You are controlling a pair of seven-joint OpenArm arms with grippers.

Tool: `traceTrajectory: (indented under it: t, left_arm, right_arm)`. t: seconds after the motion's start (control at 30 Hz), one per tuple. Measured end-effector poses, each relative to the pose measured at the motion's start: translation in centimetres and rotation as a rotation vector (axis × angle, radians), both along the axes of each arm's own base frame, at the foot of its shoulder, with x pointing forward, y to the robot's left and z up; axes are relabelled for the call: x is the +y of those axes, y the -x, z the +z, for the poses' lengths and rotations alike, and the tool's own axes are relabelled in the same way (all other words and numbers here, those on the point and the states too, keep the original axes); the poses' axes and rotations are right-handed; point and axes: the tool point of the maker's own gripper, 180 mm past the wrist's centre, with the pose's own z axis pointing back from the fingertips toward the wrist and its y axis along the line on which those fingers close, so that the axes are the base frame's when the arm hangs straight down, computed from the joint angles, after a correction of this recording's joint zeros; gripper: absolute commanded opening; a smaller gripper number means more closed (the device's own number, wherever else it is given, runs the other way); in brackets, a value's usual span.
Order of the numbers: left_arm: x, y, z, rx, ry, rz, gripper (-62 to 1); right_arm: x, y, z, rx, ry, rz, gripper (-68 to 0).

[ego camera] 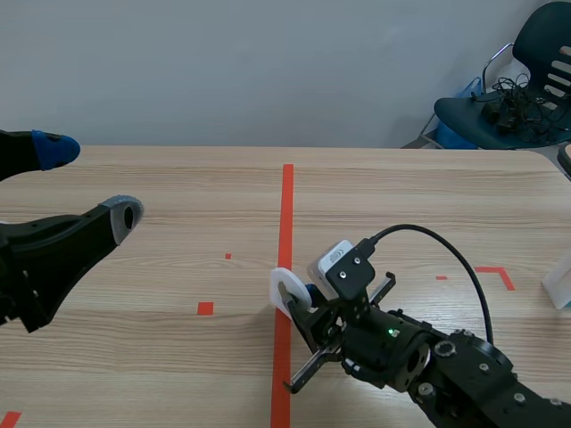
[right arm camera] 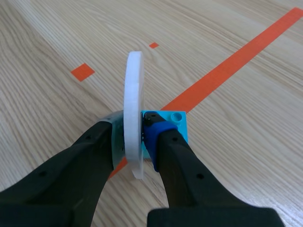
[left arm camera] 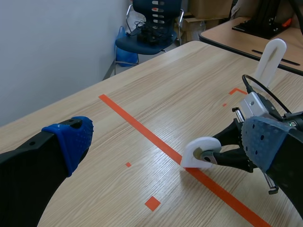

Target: Do the leaf sorting experiment

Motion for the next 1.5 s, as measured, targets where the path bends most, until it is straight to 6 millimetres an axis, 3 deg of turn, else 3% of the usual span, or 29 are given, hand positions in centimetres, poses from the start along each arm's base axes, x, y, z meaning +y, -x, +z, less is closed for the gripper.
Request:
traceTrajectory:
  t: [0.1, 0.23, 0.37, 0.63, 0.8, 0.97, 1.27, 1.5]
  left_arm:
    - [0.0, 0.0, 0.0, 0.0, 0.0, 0.0, 1.4]
    - [0.0, 0.0, 0.0, 0.0, 0.001, 0.001, 1.4]
    - [0.0, 0.0, 0.0, 0.0, 0.001, 0.001, 1.4]
    - [0.0, 0.0, 0.0, 0.0, 0.0, 0.002, 1.4]
    - [0.0, 0.0, 0.0, 0.0, 0.0, 0.002, 1.4]
    - [0.0, 0.0, 0.0, 0.0, 0.0, 0.002, 1.4]
    - [0.3, -0.1, -0.3, 0.009, -0.002, 0.009, 1.4]
    - [0.3, -0.1, -0.4, 0.01, -0.002, 0.01, 1.4]
  right_arm:
    - [-1.4, -0.9, 2.1, -0.054, -0.018, -0.042, -60.1]
    - [-4.8, -1.8, 5.9, -0.113, -0.059, -0.155, -60.1]
    - [-9.2, -0.5, 7.7, -0.118, -0.053, -0.277, -60.1]
    - [-20.6, 3.0, 5.6, 0.005, 0.054, -0.579, -60.1]
    - [-25.3, 3.1, 3.2, 0.053, 0.075, -0.709, -60.1]
    - [-27.1, 1.9, 0.2, 0.098, 0.036, -0.783, -60.1]
    - [-29.9, -0.1, -0.1, 0.071, 0.065, -0.886, -58.6]
    - [-30.0, 0.1, -0.2, 0.073, 0.069, -0.884, -41.9]
